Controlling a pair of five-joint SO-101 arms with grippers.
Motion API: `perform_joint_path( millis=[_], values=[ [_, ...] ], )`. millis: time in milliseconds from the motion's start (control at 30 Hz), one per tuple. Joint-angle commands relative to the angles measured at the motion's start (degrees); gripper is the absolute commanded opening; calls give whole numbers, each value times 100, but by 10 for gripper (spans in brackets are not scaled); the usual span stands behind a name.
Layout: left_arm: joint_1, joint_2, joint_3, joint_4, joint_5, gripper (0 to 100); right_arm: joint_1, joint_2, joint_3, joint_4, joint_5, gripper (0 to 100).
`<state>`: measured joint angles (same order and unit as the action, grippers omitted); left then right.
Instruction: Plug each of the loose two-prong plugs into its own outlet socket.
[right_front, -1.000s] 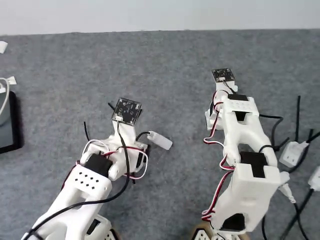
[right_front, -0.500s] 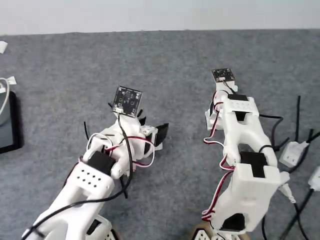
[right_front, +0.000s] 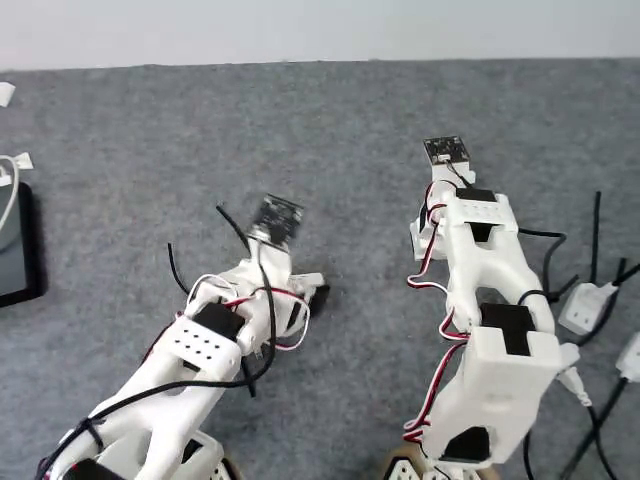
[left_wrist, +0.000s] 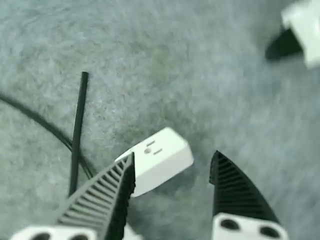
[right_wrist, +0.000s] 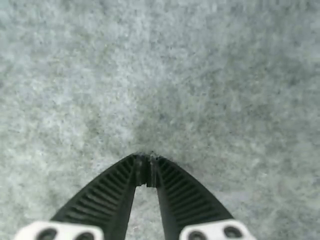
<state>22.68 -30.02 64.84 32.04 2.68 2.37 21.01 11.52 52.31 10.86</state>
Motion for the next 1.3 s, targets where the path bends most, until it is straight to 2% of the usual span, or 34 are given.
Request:
perform_joint_path(
  millis=[0,33,133,267,433,667,767,867,1033,1167,1267],
  values=[
    [-18,-9,119,-62,-2154,228,-40,-295,-62,-180,18,9],
    [-26,-9,189,-229,-2453,228,-40,-295,-62,-180,18,9],
    [-97,-9,356,-651,-2585,228,-40,-295,-62,-180,18,9],
    [-79,18,338,-730,-3007,228,-40,-295,-62,-180,18,9],
    [-97,747,-22,-1090,-2998,228,-40,-295,-62,-180,18,9],
    [-105,2066,-1481,70,-3015,225,-40,-295,-62,-180,18,9],
    [-114,2207,-1657,105,-3015,149,-40,-295,-62,-189,18,9],
    [-62,2207,-1692,97,-3015,8,-40,-295,-62,-198,53,9],
    [-97,2207,-1675,237,-2954,12,-57,-295,-62,-180,299,9],
    [0,2198,-1824,413,-2101,12,-57,-295,-62,-180,290,9],
    [105,2198,-1991,413,-677,12,-57,-295,-62,-180,290,9]
  ],
)
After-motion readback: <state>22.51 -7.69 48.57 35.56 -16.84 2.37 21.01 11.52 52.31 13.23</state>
